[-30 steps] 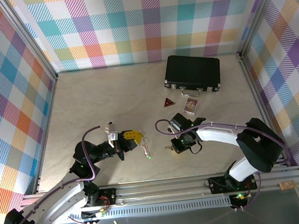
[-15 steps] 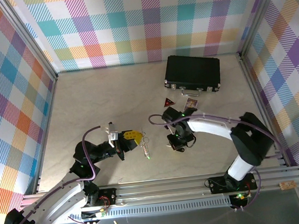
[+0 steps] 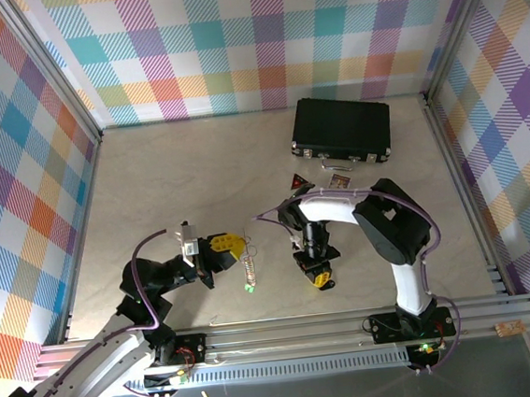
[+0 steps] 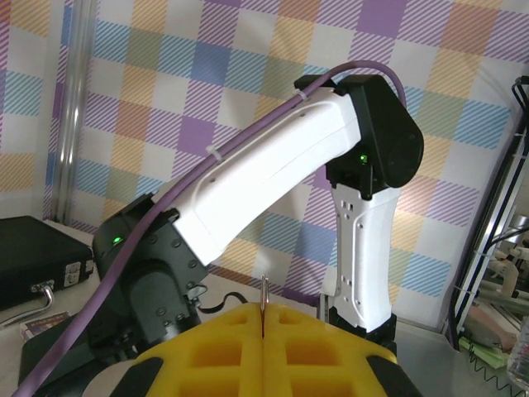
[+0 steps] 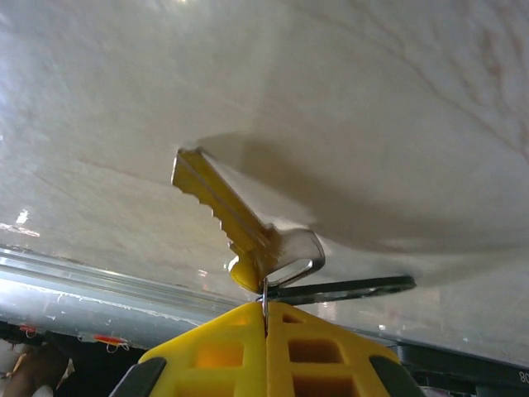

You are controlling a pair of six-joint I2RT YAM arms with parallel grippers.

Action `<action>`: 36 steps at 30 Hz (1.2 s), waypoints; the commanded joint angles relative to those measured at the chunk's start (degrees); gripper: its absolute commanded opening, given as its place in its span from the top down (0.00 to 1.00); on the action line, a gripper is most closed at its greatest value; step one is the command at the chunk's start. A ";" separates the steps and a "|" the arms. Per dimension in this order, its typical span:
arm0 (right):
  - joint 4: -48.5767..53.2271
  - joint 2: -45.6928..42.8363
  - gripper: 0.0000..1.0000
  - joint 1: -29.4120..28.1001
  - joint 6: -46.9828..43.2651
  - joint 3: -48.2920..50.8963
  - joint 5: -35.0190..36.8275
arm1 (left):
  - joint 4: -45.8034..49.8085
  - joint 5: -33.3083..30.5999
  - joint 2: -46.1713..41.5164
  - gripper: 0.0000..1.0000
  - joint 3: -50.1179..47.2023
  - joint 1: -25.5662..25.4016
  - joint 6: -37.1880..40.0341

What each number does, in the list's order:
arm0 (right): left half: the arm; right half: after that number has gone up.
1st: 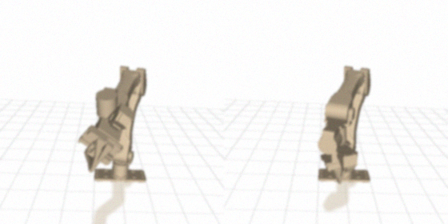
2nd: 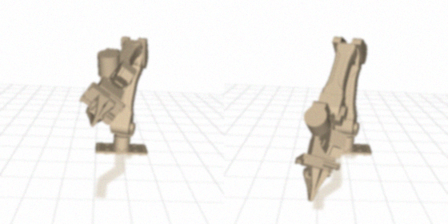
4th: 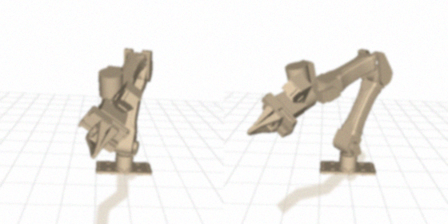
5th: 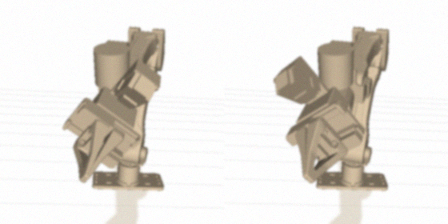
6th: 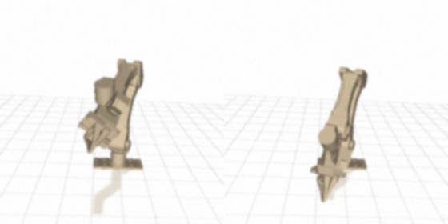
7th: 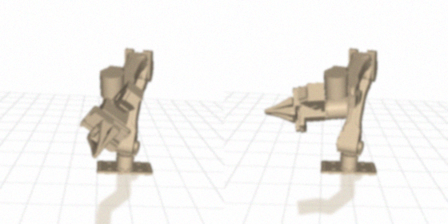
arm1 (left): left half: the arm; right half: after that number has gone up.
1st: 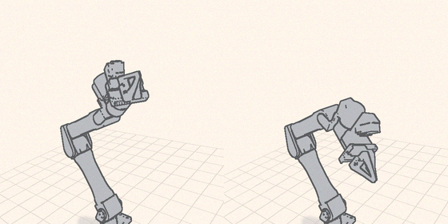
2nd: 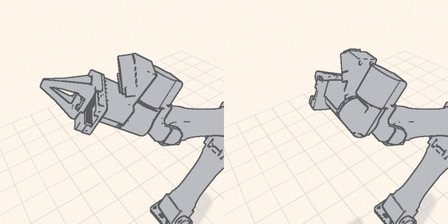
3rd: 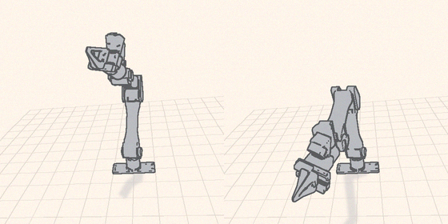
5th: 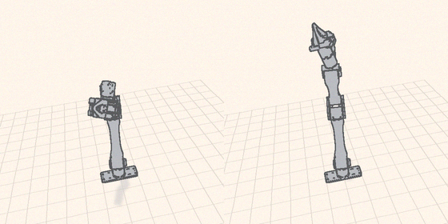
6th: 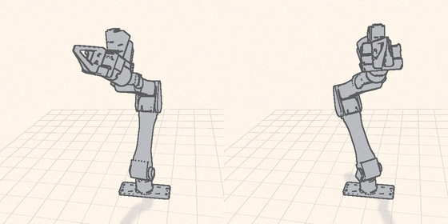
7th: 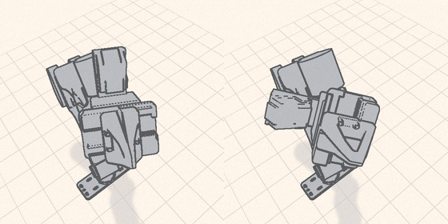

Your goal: Put the keys on the keyring

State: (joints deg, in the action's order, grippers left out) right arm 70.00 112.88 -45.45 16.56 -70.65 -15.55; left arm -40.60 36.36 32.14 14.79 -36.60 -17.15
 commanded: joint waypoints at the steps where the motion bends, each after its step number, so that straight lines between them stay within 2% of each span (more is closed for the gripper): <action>1: 1.62 1.99 0.95 -0.24 -3.02 -1.55 -0.02 | -1.09 -0.15 -0.32 1.00 -0.46 0.48 0.05; 5: -0.78 1.42 0.90 -0.08 -2.47 -1.59 1.28 | -1.28 -0.13 0.01 1.00 -0.46 0.48 0.03; 11: -3.21 -3.87 0.76 -0.05 -1.00 -1.33 4.56 | -2.81 0.37 1.06 1.00 -0.64 0.48 -0.66; 13: -4.51 -7.01 0.71 -0.11 0.61 -0.50 5.09 | -2.90 0.47 1.23 1.00 -0.64 0.50 -0.63; 16: -7.48 -13.16 0.59 -0.16 4.01 2.71 6.21 | -3.30 0.41 1.42 1.00 -0.70 0.48 -0.74; 20: -15.09 -23.58 0.47 -1.04 9.04 10.69 7.86 | -3.70 0.73 1.27 1.00 -0.69 0.48 -1.05; 26: -31.75 -39.51 0.42 -1.22 19.64 27.05 7.86 | -4.40 0.99 1.81 1.00 -0.61 0.48 -1.38; 31: -39.23 -42.00 0.43 -1.22 18.86 30.83 5.68 | -6.32 1.74 3.50 1.00 -0.59 0.48 -2.23; 36: -38.92 -41.85 0.49 -0.98 16.68 32.19 5.09 | -6.33 2.20 3.60 1.00 -0.28 0.48 -2.10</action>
State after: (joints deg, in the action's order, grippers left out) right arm 33.67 71.68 -46.22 33.63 -39.72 -9.15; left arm -42.44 37.01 36.01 14.37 -36.60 -18.68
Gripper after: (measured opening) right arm 0.516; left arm 0.063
